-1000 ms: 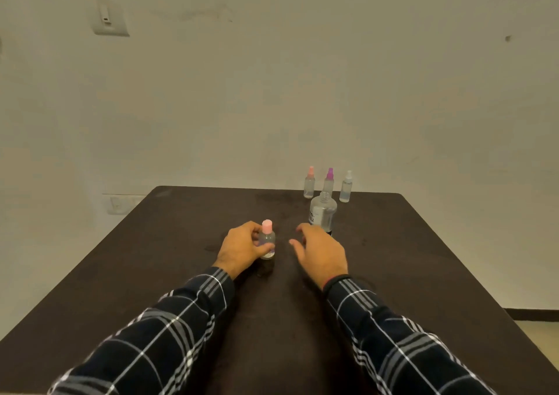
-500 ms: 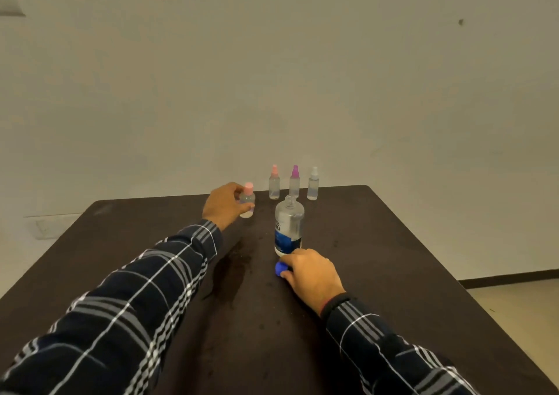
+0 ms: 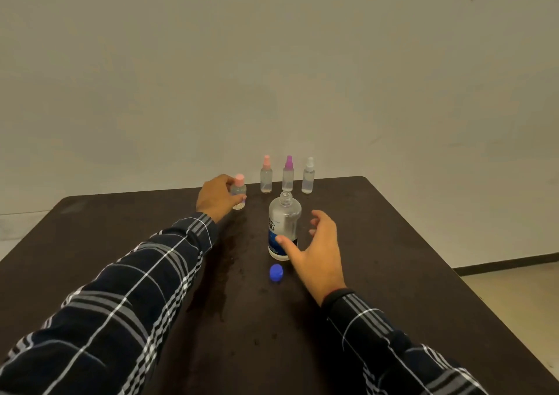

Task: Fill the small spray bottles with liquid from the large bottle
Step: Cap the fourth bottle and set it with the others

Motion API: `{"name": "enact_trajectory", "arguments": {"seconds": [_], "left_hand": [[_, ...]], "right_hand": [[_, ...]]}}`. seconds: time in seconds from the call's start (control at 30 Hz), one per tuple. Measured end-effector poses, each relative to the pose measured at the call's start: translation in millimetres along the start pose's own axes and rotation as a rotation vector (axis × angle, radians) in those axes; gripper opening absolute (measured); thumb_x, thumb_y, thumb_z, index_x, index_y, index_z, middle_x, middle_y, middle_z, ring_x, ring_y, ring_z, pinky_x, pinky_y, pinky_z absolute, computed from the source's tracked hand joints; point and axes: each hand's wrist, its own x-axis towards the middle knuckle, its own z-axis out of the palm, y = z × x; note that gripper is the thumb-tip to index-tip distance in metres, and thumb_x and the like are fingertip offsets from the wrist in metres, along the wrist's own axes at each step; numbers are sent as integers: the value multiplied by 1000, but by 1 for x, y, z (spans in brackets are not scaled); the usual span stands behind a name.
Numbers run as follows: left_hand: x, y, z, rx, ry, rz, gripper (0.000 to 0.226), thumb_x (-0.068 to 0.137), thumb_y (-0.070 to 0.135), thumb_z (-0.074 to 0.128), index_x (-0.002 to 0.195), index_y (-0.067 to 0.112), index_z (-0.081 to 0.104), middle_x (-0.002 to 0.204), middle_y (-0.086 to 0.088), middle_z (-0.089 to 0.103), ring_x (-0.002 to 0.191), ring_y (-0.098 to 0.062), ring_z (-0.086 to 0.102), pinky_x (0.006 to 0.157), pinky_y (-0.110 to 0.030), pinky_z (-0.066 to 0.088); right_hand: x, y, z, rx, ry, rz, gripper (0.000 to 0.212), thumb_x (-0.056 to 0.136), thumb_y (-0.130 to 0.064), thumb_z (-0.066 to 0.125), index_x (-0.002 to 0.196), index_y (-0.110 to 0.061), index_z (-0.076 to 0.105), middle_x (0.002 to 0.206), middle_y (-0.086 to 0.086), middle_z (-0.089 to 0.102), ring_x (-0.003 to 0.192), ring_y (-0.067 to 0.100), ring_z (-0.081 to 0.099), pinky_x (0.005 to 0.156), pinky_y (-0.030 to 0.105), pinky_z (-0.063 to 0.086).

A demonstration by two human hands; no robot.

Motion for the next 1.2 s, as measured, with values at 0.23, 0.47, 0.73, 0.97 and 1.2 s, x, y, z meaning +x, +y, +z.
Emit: {"name": "enact_trajectory", "arguments": {"seconds": [0.23, 0.47, 0.73, 0.97, 1.2], "left_hand": [[31, -2, 8, -17, 28, 7, 48, 80, 27, 84, 122, 11, 66, 120, -9, 71, 108, -27, 65, 93, -37, 52], [56, 5, 24, -23, 21, 9, 51, 81, 26, 84, 125, 9, 66, 122, -10, 69, 110, -29, 64, 93, -37, 51], [70, 3, 43, -72, 58, -86, 51, 86, 20, 80, 132, 7, 61, 129, -14, 66, 115, -32, 63, 99, -41, 50], [77, -2, 37, 15, 78, -151, 40, 88, 17, 75, 125, 4, 64, 123, -18, 67, 110, -36, 63, 91, -39, 49], [45, 0, 27, 29, 85, -125, 63, 88, 30, 77, 140, 7, 48, 137, -16, 51, 121, -37, 56, 99, -45, 49]], "right_hand": [[16, 11, 21, 84, -154, 42, 67, 82, -41, 79, 139, -31, 47, 137, -15, 56, 126, 3, 53, 109, 30, 45], [18, 15, 23, 31, -137, 13, 58, 81, -43, 79, 131, -36, 51, 127, -19, 60, 117, -2, 55, 102, 23, 48], [20, 20, 25, -40, -131, -13, 58, 80, -45, 78, 130, -39, 49, 125, -25, 57, 119, -4, 52, 102, 24, 48], [20, 24, 28, -43, -139, -10, 62, 80, -44, 79, 132, -40, 47, 127, -23, 56, 120, -3, 52, 102, 22, 46], [19, 19, 24, -56, -163, 21, 60, 80, -45, 79, 130, -39, 47, 127, -22, 57, 118, -2, 53, 101, 24, 47]]}}
